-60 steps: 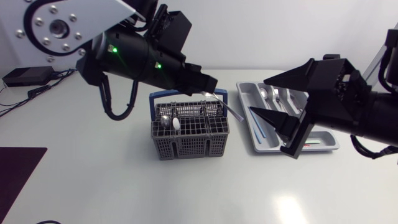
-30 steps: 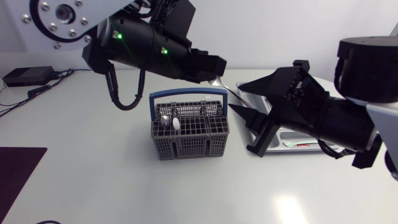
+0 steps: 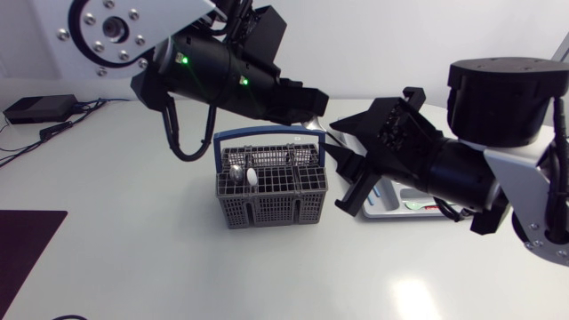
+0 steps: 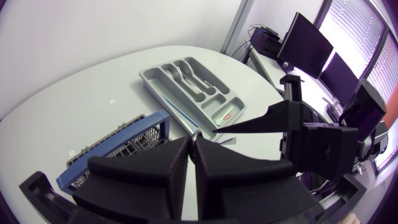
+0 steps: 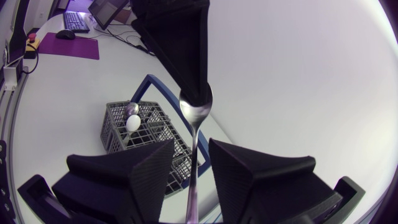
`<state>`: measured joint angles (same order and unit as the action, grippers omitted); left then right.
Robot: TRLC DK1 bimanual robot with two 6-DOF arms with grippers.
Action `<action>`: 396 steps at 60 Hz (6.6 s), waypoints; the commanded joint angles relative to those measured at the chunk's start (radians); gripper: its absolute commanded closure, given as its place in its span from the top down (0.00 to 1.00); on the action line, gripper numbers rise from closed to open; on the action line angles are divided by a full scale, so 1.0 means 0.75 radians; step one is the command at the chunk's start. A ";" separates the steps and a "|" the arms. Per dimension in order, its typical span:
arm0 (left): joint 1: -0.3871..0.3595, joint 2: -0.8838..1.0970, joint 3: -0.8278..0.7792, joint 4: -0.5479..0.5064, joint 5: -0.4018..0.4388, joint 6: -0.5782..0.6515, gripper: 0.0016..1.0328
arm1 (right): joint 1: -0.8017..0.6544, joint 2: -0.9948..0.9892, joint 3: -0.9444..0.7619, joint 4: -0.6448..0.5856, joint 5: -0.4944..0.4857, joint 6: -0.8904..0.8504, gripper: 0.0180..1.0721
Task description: Unload the cutlery basket into the drawer organizer.
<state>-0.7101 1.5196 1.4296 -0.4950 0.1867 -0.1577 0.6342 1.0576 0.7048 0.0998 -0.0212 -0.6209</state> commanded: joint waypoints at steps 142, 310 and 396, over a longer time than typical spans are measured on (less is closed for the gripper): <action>0.229 0.036 -0.284 -0.189 0.013 0.229 0.61 | -1.183 0.150 -0.040 -0.450 -0.870 -0.628 0.06; 0.178 -0.059 -0.388 -0.044 -0.200 0.149 0.09 | -1.332 0.821 0.179 -0.356 -0.587 -1.440 0.63; 0.247 -0.300 -0.155 -0.528 0.720 0.771 0.07 | -0.434 -0.279 0.155 -0.927 -0.878 -0.463 0.81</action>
<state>-0.5220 1.2514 1.2842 -0.8577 0.6731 0.3130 0.2573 0.8379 0.7952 -0.6189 -0.6834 -1.0477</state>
